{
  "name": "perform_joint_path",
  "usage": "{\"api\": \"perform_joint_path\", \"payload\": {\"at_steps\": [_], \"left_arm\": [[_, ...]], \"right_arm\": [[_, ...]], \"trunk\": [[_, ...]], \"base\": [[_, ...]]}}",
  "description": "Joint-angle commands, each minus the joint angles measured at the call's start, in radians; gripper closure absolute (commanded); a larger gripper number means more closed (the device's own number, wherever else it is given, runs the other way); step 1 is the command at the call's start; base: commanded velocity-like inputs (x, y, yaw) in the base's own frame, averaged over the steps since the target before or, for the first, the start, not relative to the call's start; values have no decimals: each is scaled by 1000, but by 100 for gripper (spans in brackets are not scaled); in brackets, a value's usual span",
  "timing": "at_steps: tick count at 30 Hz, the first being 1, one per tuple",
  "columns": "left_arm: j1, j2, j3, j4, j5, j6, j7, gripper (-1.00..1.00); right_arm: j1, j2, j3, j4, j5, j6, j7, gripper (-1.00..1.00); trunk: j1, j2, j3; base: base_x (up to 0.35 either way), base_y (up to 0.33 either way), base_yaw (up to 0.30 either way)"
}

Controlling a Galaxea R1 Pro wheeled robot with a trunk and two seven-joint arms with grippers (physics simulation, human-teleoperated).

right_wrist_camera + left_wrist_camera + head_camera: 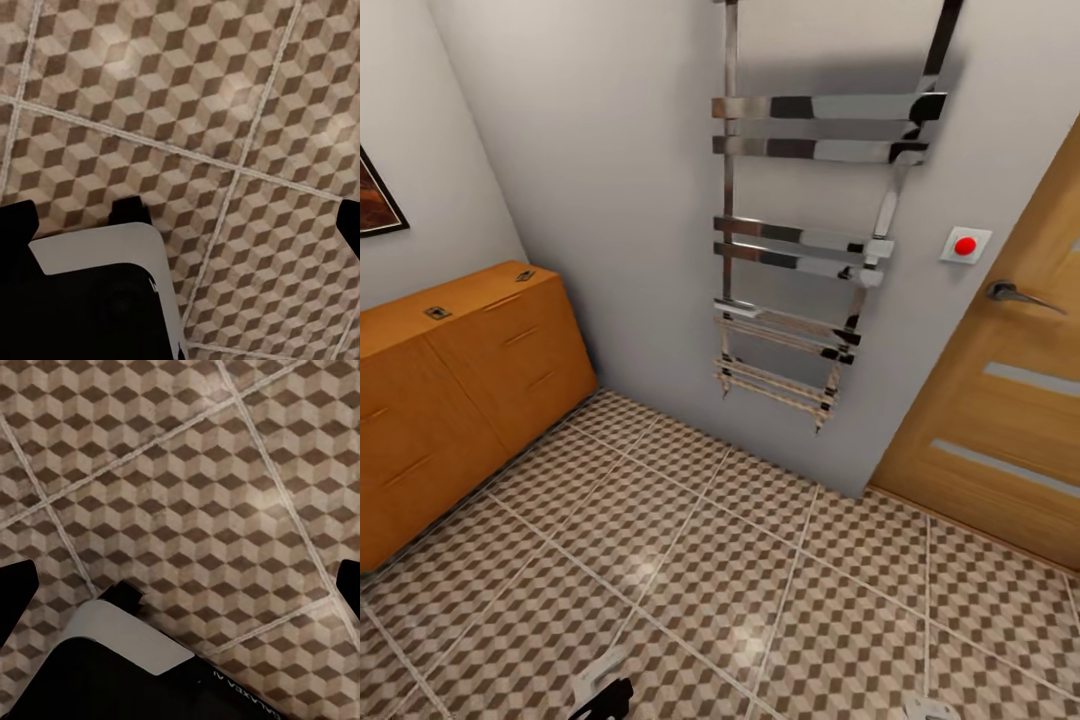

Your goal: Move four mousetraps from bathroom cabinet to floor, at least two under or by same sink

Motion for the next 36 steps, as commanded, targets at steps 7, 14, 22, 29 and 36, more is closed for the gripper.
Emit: {"api": "perform_joint_path", "payload": {"at_steps": [7,14,22,29,36], "left_arm": [[-1,0,-9,0,10,-2,4,-100],[-1,0,-9,0,12,-2,4,-100],[-1,0,-9,0,12,-2,5,-100],[-1,0,-9,0,12,-2,5,-100],[-1,0,-9,0,12,-1,5,-100]], "right_arm": [[-1,1,8,2,-7,-4,0,-100],[0,1,8,2,-7,-4,0,-100],[-1,1,8,2,-7,-4,0,-100],[-1,1,8,2,-7,-4,0,-100],[-1,1,8,2,-7,-4,0,-100]], "trunk": [[0,-1,-5],[0,-1,-9],[0,-1,-13],[0,-1,-17],[0,-1,-21]], "base": [[0,0,275],[0,0,275],[0,0,275],[0,0,275],[0,0,275]]}}
